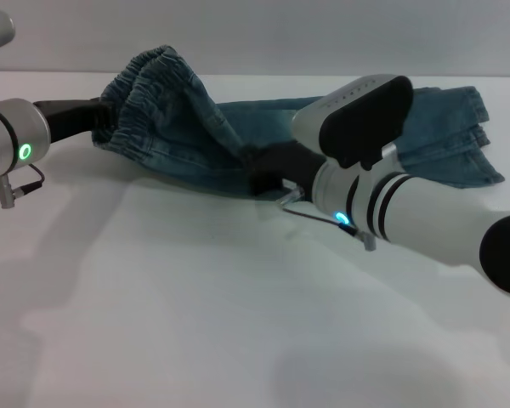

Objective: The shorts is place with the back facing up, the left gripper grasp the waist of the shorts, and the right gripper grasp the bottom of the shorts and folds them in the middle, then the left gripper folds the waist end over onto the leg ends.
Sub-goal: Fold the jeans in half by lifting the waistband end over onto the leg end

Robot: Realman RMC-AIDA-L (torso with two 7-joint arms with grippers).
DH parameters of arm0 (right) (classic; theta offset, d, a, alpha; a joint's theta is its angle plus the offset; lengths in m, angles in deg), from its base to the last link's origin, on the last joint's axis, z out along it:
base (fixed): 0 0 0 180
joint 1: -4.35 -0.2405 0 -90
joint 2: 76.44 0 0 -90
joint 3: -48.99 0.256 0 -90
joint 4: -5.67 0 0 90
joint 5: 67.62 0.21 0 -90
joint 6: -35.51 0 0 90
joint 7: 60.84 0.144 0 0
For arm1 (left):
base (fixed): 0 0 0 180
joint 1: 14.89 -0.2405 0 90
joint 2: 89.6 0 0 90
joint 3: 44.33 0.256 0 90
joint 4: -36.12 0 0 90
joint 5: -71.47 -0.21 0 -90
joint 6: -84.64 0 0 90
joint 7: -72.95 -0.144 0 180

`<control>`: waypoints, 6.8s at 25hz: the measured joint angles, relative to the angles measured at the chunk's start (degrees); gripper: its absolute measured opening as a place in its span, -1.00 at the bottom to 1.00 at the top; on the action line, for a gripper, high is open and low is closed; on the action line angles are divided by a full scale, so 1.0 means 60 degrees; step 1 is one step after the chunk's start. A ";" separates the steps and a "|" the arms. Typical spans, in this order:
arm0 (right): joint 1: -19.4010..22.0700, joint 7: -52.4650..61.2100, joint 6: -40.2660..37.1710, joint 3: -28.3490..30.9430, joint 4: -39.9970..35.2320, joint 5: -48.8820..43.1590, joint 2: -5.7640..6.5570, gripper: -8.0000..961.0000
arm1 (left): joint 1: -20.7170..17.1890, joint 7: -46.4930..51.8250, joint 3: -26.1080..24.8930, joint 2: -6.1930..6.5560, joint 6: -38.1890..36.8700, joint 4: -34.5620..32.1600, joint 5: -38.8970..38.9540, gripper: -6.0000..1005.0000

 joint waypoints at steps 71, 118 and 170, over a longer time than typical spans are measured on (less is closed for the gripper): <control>-0.0676 -0.0086 -0.2094 -0.0042 0.0960 -0.0591 -0.0009 -0.99 | -0.0916 0.0266 0.0978 0.0020 0.0717 0.3238 0.0040 -0.84; -0.1305 0.1138 -0.1834 -0.1603 0.1589 0.0529 -0.0055 -0.99 | -0.1196 0.0251 0.0986 0.0019 0.0926 0.5038 0.0378 -0.85; -0.2739 0.1144 -0.2020 -0.0321 0.3429 0.0244 0.0060 -0.99 | -0.1356 0.0236 0.0730 0.0033 0.0840 0.5336 0.0391 -0.85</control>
